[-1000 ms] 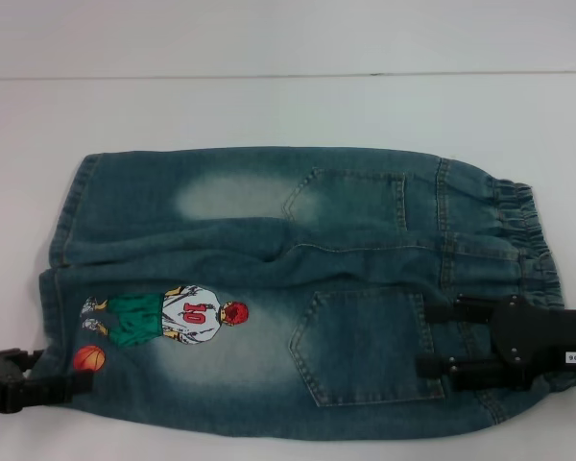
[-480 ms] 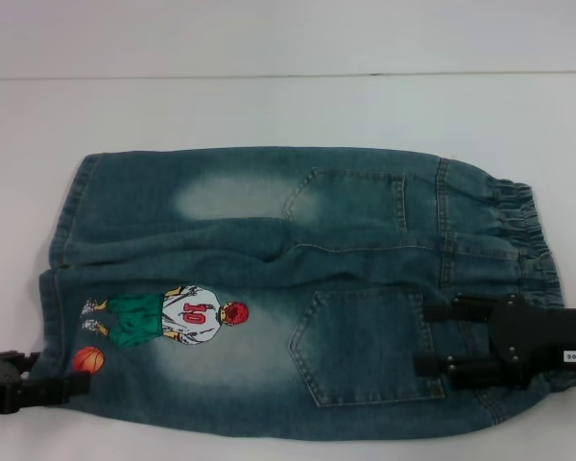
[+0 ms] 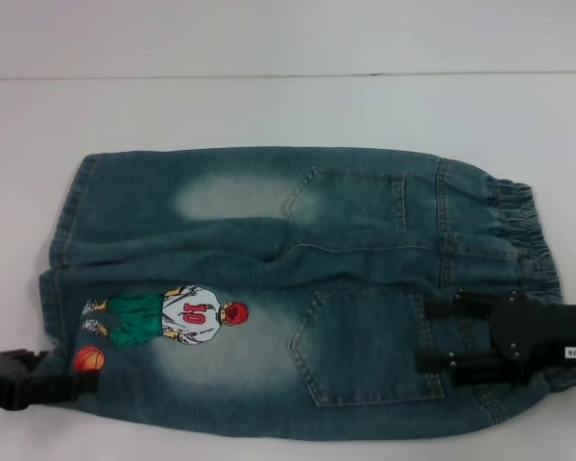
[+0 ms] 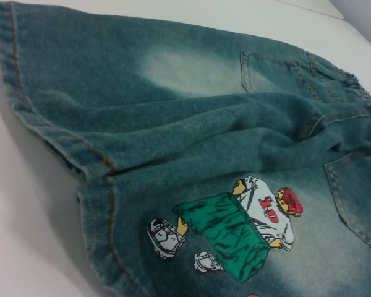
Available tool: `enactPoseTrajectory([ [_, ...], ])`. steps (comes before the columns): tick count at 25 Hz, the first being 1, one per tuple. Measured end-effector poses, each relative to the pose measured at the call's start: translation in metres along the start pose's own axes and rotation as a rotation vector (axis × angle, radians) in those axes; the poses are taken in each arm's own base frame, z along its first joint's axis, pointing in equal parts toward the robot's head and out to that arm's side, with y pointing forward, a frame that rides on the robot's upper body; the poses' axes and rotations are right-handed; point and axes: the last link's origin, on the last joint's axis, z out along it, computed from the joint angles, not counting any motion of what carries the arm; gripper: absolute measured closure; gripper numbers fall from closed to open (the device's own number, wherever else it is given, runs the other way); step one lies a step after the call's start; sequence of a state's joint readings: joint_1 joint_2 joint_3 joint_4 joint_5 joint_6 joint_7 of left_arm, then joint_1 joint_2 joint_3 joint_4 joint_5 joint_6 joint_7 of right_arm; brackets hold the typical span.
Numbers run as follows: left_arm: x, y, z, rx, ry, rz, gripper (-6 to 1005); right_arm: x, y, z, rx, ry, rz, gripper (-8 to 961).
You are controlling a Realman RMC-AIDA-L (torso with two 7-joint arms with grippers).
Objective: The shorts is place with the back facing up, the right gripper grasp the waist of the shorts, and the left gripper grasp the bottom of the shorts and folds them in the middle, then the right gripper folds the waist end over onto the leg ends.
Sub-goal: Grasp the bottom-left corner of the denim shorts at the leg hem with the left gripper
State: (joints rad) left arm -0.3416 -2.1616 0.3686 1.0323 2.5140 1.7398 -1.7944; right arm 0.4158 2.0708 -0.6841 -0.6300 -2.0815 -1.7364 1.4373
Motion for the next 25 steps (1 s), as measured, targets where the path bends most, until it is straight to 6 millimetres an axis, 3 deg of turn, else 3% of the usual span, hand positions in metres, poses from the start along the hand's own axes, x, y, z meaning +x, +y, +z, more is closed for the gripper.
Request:
enactPoseTrajectory([
  [18,-0.0025,-0.0071,-0.0037,0.053,-0.017,-0.008,162,0.0019,0.0004,-0.0013,0.007,-0.01,0.002,39],
  [25,-0.0015,-0.0067,-0.0022,0.051,-0.017,-0.007,365,0.002,0.0002,-0.0015,0.009,-0.01,0.001,38],
])
